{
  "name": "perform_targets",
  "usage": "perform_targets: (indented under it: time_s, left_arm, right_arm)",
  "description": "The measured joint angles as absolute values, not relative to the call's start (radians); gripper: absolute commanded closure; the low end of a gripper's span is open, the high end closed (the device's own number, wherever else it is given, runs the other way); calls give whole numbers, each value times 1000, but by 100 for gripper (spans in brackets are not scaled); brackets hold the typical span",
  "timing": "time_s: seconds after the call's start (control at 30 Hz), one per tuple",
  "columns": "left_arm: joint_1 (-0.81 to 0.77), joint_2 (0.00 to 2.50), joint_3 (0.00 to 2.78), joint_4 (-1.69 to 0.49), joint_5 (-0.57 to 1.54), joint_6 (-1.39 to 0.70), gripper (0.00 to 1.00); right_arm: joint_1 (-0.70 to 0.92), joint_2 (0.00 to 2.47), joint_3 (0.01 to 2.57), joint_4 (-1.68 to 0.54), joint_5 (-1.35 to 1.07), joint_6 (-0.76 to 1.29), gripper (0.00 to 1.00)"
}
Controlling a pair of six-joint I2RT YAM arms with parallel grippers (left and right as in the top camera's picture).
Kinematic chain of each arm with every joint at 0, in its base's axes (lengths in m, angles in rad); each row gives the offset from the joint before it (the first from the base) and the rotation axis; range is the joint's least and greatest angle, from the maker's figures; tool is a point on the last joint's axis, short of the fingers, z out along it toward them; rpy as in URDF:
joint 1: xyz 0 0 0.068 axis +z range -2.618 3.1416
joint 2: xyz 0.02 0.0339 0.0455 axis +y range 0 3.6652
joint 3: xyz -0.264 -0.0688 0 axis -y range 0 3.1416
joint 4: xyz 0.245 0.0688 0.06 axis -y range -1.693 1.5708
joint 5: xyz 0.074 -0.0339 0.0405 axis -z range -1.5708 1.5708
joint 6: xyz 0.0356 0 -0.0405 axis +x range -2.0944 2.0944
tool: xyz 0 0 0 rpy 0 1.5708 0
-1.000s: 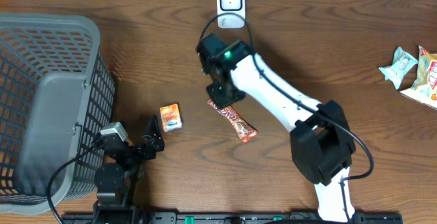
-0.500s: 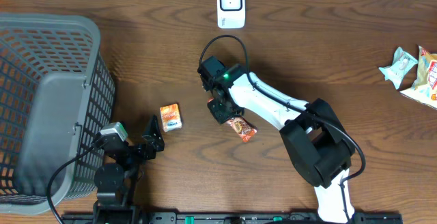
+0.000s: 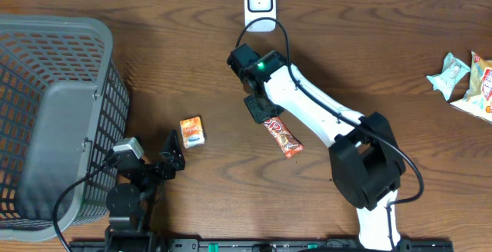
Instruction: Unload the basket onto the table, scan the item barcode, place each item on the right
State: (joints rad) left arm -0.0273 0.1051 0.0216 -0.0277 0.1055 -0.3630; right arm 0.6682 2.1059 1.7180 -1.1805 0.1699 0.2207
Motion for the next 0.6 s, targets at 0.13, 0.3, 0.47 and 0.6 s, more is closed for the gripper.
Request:
perform_targets:
  time_s: [0.13, 0.3, 0.47, 0.6]
  left_arm:
    - [-27, 105, 22, -28, 105, -363, 2]
    - [-27, 105, 22, -28, 105, -363, 2]
    - [-27, 105, 22, -28, 105, -363, 2]
    - [-27, 105, 22, -28, 105, -363, 2]
  right_arm:
    - [681, 2100, 1676, -1212, 169, 254, 99]
    - [691, 2101, 1513, -1135, 169, 287, 99]
    - [690, 2078, 1430, -1045, 185, 318, 99]
    - [671, 2077, 1442, -1089, 255, 374, 99]
